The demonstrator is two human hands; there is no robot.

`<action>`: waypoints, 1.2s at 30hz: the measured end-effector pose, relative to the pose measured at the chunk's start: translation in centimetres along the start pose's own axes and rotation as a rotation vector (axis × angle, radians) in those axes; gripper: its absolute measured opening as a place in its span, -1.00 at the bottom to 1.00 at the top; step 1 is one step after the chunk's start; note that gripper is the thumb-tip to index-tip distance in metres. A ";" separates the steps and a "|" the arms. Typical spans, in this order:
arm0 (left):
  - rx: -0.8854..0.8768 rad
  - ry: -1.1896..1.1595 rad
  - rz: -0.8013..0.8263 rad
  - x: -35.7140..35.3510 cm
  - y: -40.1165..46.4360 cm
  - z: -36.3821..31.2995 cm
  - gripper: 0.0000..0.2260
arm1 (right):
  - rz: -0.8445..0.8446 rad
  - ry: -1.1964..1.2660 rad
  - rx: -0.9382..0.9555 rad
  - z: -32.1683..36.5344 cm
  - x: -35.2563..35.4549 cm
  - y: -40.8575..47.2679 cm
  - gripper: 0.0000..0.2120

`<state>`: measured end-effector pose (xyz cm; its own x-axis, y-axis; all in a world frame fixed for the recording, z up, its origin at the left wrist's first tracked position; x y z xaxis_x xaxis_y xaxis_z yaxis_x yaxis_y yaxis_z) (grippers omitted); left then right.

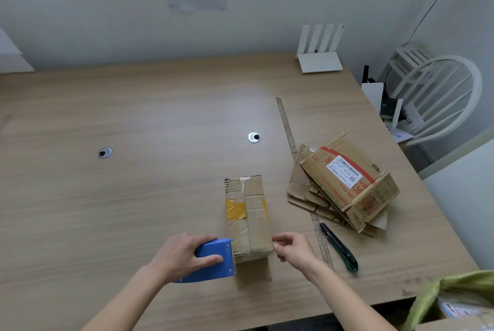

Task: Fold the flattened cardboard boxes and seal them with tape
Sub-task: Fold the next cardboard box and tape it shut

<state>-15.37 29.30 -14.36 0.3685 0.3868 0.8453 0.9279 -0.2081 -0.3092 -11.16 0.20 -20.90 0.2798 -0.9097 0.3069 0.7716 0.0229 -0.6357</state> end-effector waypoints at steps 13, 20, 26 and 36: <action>0.030 -0.135 -0.010 -0.3 -0.1 1.3 -0.73 | -0.164 0.204 -0.321 -3.0 0.4 2.2 -0.78; 0.037 -0.161 -0.005 -0.1 -0.5 2.5 -0.73 | -0.199 -0.455 0.682 6.8 -4.9 -3.1 -0.58; 0.041 -0.137 -0.030 0.8 -0.6 2.9 -0.57 | -0.185 -1.056 0.853 4.6 -9.1 -0.8 -0.38; 0.033 0.257 0.041 2.2 -1.0 4.6 -0.39 | -0.127 -1.069 0.823 4.7 -9.0 -0.9 -0.31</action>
<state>-15.23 34.50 -14.26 0.3834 0.1371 0.9133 0.9154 -0.1877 -0.3561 -11.66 10.34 -19.80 0.1940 -0.1683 0.9665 0.8349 0.5455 -0.0726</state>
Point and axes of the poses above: each hand's wrist, its own y-axis towards the middle knuckle, its own x-axis out of the back of the hand, z = x × y, the point moved 4 cm from there along y, towards the middle knuckle, and after that the axes turned 4 degrees about -z, right-handed, at the moved point
